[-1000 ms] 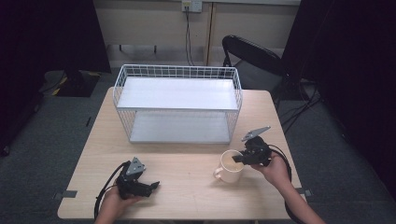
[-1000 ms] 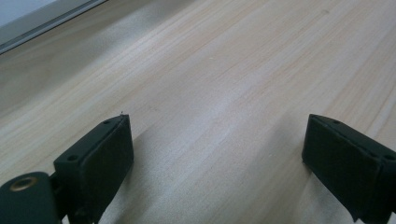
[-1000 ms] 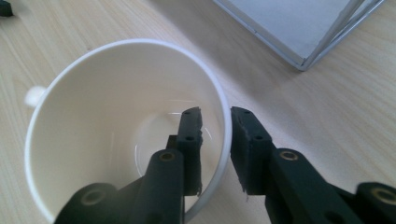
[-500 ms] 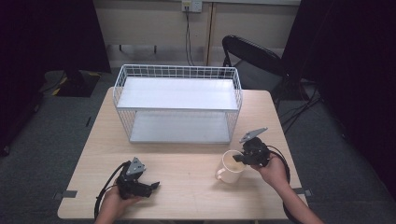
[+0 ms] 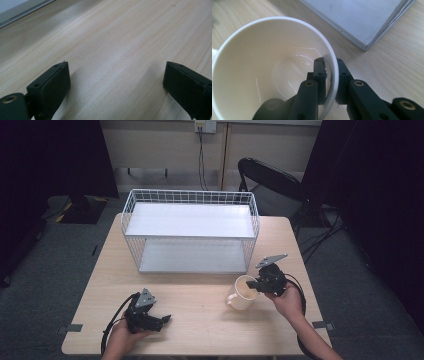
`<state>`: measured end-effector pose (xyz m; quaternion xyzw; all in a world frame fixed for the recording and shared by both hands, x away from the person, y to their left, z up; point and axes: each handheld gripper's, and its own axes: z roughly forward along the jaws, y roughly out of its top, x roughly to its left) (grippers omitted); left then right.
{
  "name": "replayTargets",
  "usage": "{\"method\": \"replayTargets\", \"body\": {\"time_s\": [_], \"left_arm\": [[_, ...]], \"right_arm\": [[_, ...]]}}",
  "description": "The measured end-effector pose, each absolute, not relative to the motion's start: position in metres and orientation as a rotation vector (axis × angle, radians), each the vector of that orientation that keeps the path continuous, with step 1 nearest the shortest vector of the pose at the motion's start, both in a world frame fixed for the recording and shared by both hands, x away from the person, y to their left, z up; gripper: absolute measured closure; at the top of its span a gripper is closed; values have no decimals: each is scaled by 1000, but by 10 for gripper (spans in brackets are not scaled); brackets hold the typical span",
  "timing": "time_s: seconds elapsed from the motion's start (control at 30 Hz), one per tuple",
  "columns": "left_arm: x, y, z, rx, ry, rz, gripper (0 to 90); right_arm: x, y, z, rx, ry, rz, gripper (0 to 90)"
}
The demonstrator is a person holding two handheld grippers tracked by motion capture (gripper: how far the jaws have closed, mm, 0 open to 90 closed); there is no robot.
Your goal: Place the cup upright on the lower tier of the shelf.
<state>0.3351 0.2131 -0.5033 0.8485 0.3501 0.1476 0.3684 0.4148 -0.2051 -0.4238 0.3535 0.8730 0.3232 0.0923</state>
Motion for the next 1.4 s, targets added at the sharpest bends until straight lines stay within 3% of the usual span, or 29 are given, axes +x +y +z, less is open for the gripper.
{"method": "replayTargets", "body": {"time_s": [1.4], "left_arm": [[335,213,-503,2180,899,374,63]], "right_arm": [[435,-163,-416,1177,2321,1037,832]]}}
